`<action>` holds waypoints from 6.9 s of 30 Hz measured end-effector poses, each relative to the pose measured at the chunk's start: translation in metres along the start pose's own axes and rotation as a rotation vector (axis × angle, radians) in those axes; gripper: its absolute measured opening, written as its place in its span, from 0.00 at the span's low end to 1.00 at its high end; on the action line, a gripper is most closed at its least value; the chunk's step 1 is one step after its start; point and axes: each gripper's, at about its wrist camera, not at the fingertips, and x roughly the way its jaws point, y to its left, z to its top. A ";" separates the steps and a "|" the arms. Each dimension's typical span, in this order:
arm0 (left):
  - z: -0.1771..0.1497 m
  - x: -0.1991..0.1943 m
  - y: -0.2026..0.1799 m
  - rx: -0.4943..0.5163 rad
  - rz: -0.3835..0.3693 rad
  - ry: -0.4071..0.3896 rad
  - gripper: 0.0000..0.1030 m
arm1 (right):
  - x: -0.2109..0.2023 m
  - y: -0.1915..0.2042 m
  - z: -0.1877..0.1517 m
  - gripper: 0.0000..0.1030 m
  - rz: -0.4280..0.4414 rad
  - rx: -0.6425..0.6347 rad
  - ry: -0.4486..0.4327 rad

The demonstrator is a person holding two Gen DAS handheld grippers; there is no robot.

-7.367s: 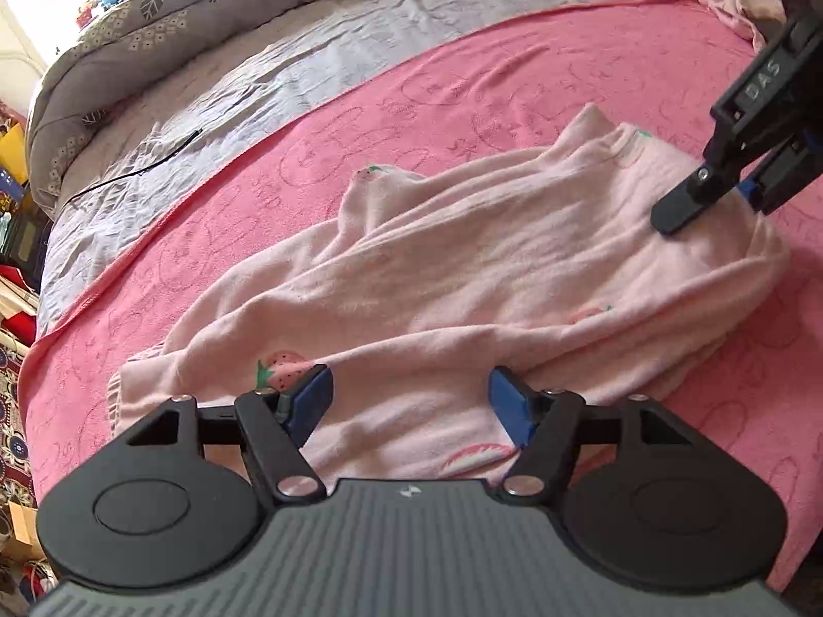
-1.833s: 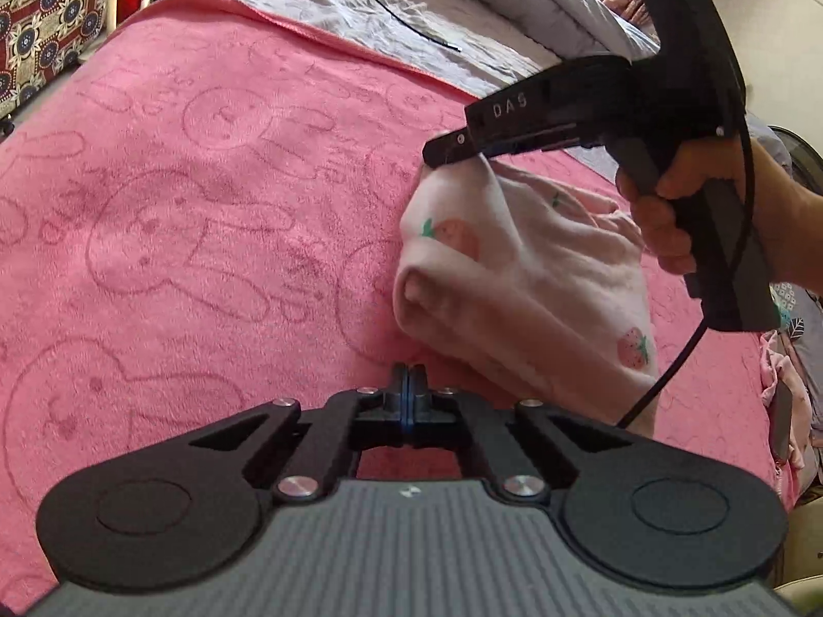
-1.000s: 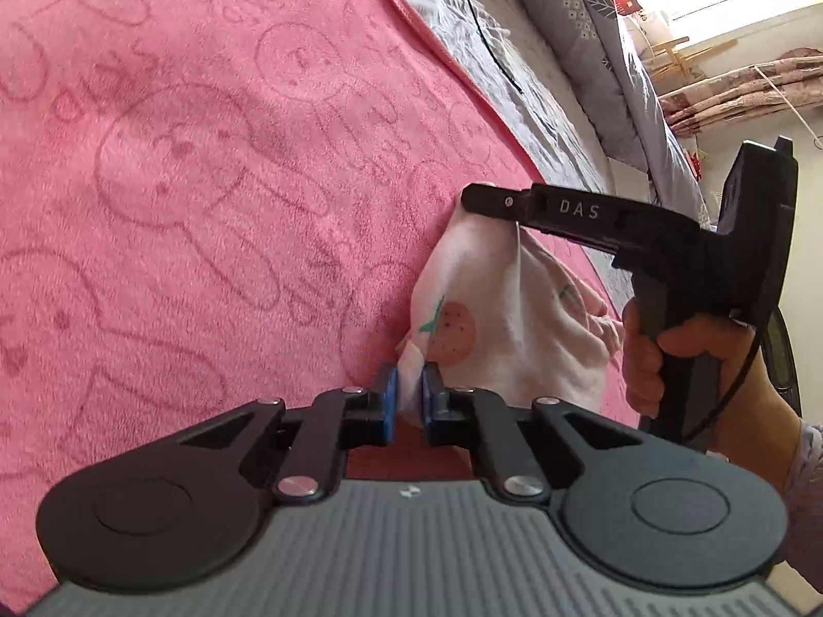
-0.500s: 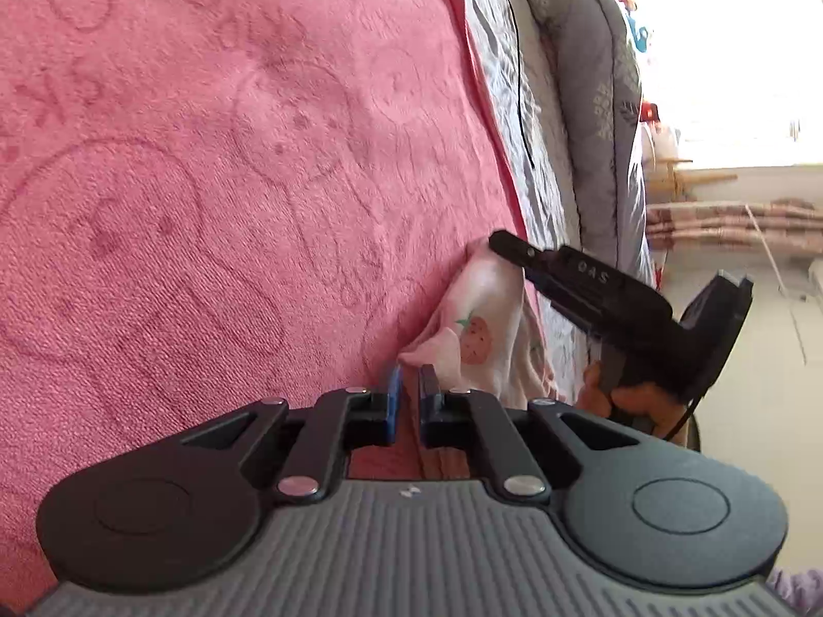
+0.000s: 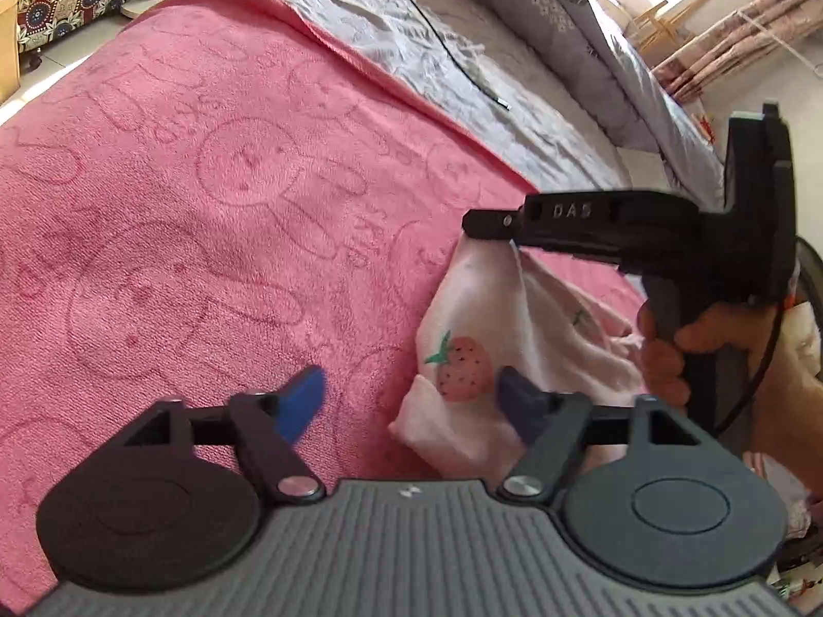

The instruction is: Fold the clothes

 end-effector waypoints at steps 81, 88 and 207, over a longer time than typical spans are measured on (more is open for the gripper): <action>-0.003 0.039 -0.119 0.773 0.334 0.093 0.76 | -0.144 -0.051 -0.138 0.29 -0.036 -0.078 -0.036; 0.003 0.045 -0.082 0.541 0.321 0.147 0.89 | -0.049 -0.045 -0.081 0.48 -0.023 -0.158 0.009; 0.014 0.058 -0.113 0.418 0.441 0.127 1.00 | -0.103 -0.144 -0.122 0.60 -0.218 -0.044 0.076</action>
